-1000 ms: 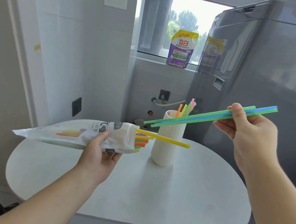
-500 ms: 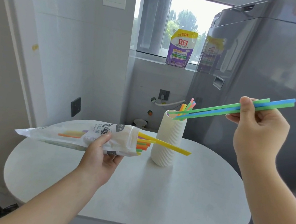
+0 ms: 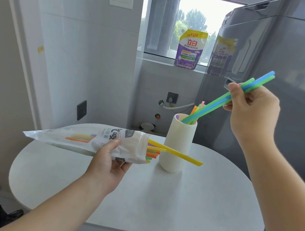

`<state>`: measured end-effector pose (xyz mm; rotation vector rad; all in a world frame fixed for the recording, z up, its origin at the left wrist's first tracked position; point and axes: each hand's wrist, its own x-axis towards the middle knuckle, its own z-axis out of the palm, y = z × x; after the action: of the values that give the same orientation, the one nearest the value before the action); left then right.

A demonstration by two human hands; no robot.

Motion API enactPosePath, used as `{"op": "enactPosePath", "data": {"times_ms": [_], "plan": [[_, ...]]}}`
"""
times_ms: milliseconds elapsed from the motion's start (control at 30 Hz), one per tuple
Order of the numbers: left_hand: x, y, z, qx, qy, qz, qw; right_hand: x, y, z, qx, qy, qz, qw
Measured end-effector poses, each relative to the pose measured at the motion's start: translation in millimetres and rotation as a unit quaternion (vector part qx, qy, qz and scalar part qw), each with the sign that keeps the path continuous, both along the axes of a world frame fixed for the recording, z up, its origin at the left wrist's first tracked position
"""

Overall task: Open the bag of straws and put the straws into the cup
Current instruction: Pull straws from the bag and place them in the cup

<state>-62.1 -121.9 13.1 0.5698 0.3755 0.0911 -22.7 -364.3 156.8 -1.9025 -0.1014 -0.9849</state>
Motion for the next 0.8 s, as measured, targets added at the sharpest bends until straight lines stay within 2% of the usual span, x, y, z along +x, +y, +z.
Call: {"op": "enactPosePath", "data": {"times_ms": [233, 400, 667, 800], "plan": [[-1.9, -2.1, 0.8, 0.005, 0.004, -0.009, 1.000, 38.3, 16.1, 3.0, -0.072, 0.106, 0.023, 0.991], [-2.6, -3.2, 1.0, 0.011, 0.004, -0.014, 1.000, 52.0, 28.5, -10.7, -0.165, 0.183, 0.004, 0.969], [-3.5, -1.6, 2.8, 0.013, 0.006, -0.016, 1.000, 57.7, 27.5, -22.1, -0.139, 0.062, -0.014, 0.988], [-4.3, -1.7, 2.6, 0.019, 0.005, -0.017, 1.000, 54.1, 30.8, -28.2, -0.212, 0.057, 0.008, 0.976]]}}
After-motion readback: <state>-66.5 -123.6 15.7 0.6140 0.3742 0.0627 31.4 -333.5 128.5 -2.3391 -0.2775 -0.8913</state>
